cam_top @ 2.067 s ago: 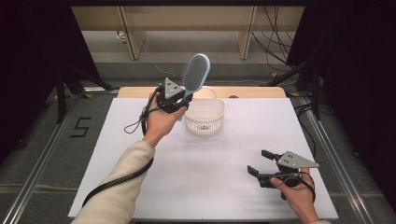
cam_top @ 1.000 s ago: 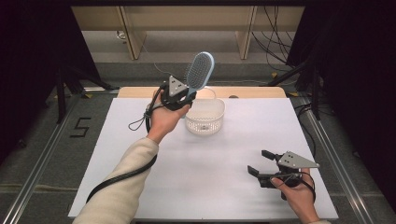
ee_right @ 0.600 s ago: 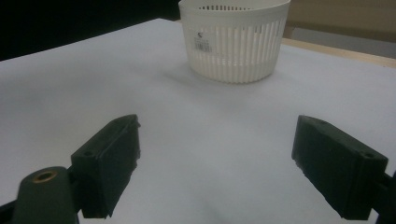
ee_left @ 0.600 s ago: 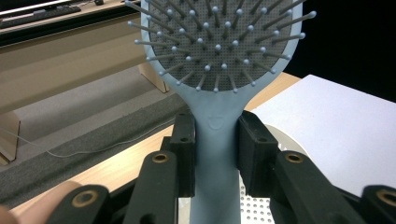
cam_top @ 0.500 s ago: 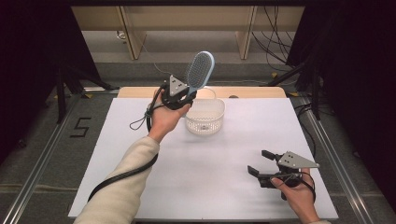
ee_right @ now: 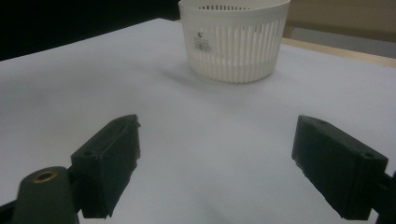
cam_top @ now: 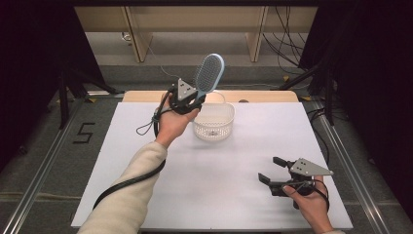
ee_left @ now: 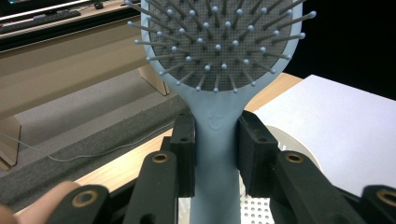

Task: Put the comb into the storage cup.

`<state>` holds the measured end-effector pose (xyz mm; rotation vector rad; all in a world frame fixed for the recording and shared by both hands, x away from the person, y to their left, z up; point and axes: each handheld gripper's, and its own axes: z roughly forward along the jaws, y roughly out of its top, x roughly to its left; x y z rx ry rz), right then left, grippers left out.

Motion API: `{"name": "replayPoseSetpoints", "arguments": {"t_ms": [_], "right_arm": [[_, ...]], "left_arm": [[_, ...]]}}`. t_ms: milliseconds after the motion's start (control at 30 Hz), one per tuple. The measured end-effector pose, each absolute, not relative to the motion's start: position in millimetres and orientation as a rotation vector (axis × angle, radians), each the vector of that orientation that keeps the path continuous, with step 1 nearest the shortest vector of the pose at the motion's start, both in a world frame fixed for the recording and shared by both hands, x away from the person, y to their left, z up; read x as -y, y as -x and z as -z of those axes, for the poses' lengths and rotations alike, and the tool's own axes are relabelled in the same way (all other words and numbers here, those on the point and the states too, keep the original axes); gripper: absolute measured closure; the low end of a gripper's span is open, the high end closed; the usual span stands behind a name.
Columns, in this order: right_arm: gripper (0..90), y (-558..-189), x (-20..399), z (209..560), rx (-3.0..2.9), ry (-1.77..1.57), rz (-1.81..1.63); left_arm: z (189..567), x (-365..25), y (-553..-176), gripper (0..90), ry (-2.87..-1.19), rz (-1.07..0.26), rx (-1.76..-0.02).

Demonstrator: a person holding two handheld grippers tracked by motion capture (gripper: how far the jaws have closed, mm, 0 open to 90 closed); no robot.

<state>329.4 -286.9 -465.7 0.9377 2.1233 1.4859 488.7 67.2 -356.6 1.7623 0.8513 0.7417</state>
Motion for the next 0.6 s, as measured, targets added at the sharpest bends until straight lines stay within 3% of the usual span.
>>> {"name": "replayPoseSetpoints", "arguments": {"t_ms": [600], "right_arm": [[15.9, -329.2, 286.9, 465.7, -2.122, -0.938, -1.487]], "left_arm": [[359.7, -65.3, -494.5, 69.9, -1.769, -0.738, -0.832]]}}
